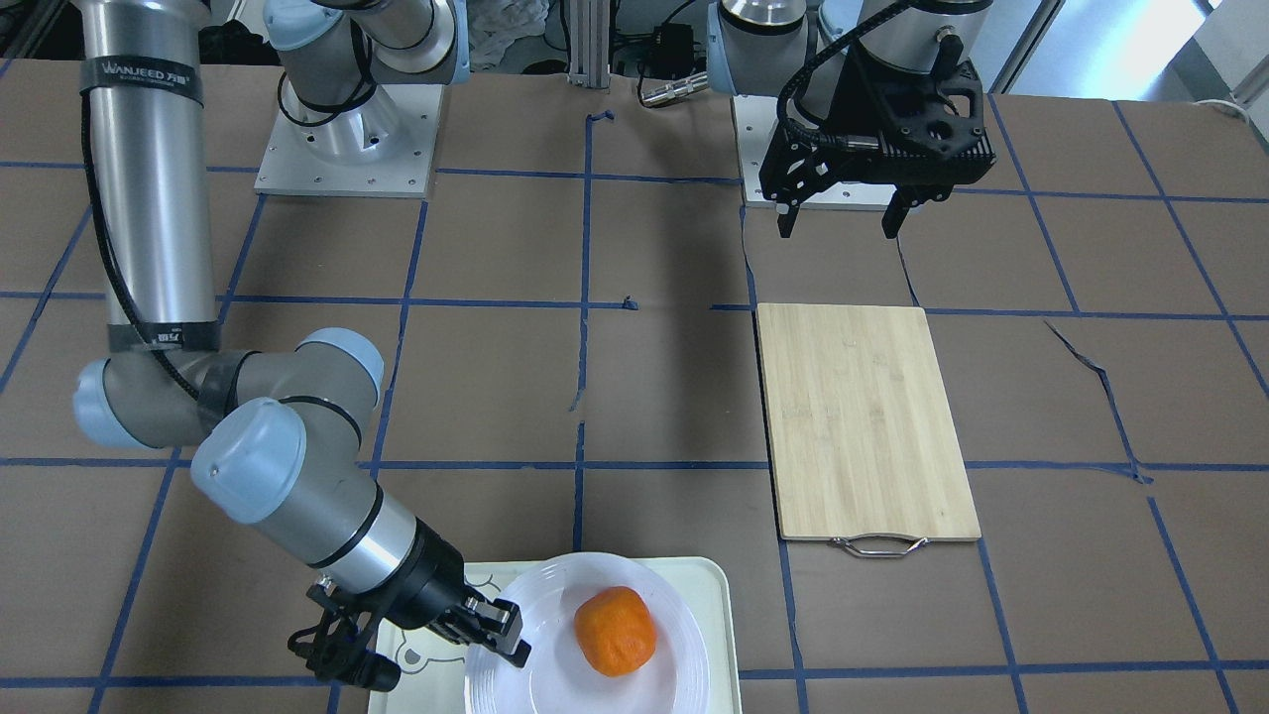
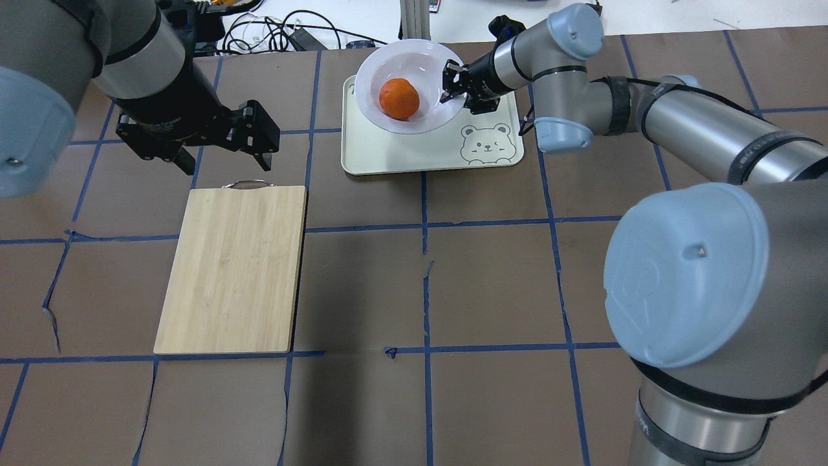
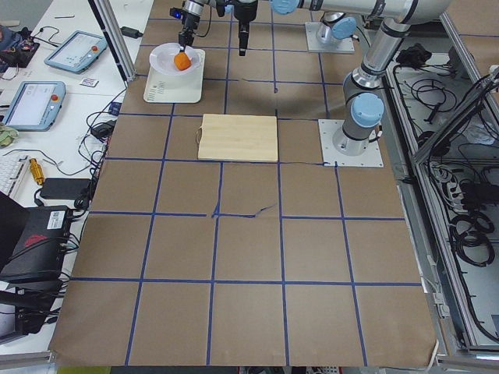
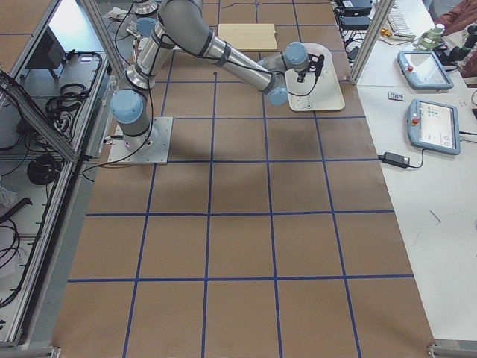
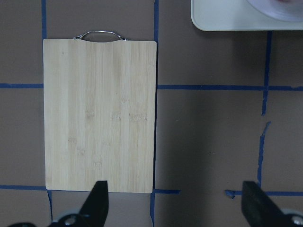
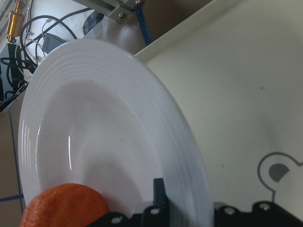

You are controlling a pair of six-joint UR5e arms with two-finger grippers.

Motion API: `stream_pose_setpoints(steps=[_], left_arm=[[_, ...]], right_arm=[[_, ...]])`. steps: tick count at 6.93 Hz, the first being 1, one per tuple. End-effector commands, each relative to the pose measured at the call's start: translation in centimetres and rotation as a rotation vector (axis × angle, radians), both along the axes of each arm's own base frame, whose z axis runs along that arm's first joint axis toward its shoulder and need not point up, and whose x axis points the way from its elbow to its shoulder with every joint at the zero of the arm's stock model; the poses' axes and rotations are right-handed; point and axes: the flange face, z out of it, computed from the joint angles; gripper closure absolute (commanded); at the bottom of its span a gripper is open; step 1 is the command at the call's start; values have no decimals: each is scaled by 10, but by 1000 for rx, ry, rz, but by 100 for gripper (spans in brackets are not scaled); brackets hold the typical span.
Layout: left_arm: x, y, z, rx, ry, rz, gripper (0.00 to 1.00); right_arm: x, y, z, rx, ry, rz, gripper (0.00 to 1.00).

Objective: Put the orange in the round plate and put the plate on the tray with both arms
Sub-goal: 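Carry the plate with the right gripper and lower it onto the bear tray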

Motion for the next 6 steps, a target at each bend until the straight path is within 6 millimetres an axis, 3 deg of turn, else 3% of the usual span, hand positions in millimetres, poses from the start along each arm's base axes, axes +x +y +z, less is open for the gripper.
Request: stream_pose_setpoints(steps=[1,2,3,4,5,6], left_arm=[[-1,-8,0,2,8,8,0],[-1,-11,3,-3,10,11,0],[-1,-11,-1,-1,15,9,0],[-1,-11,-1,-3,13,11,0],[-1,-11,-1,-3,13,9,0],[0,-11,3,-7,14,11,0]], right_arm=[[-12,-25,-24,43,30,-5,81],[-25,-28,-49,71,65,-23,81],[-28,-28,-50,78,66,-31,78],[-31,-31,-46,76,60,-43,50],[-40,-34,-39,67,60,-60,0],[-55,-36,-33,45,89,-61,0]])
